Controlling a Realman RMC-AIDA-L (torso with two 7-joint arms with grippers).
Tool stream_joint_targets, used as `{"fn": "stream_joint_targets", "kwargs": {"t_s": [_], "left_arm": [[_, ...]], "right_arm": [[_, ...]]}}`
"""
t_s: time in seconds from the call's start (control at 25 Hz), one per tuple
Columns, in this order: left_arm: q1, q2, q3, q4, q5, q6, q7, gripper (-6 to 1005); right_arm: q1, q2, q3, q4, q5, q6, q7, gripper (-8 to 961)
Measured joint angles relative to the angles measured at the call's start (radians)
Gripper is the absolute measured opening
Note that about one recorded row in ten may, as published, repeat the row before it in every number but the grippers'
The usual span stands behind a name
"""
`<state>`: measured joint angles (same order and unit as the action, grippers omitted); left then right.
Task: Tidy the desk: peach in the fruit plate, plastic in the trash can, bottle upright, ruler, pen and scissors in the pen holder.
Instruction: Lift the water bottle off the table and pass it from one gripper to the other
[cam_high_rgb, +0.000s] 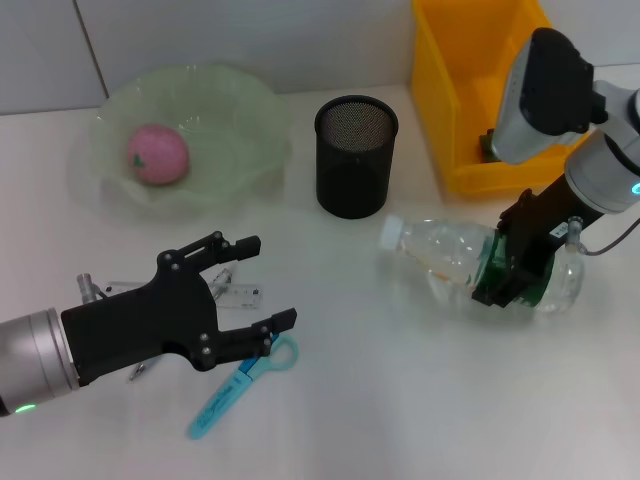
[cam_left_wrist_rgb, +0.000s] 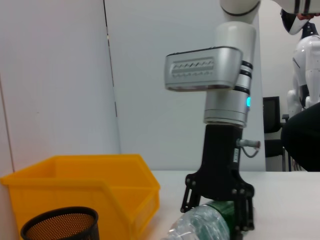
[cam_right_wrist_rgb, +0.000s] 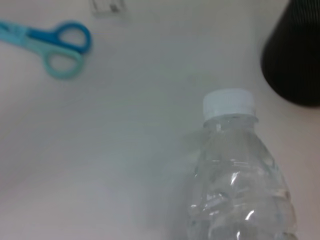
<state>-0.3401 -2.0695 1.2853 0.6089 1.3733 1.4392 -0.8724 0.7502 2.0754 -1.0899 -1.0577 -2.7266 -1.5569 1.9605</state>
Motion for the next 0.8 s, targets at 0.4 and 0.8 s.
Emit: {"fn": "stream_joint_targets", "kwargs": {"t_s": [0.4, 0.8], "left_arm": [[0.031, 0.000, 0.000, 0.000, -0.090, 0.014, 0.009, 827], [0.068, -0.002, 0.000, -0.024, -0.271, 0.099, 0.009, 826]], "right_arm": [[-0.159, -0.009, 0.072, -0.171, 0.271, -0.074, -0.092, 774], [-0.290, 0.000, 0.196, -0.089, 0.548, -0.078, -0.368, 775]]}}
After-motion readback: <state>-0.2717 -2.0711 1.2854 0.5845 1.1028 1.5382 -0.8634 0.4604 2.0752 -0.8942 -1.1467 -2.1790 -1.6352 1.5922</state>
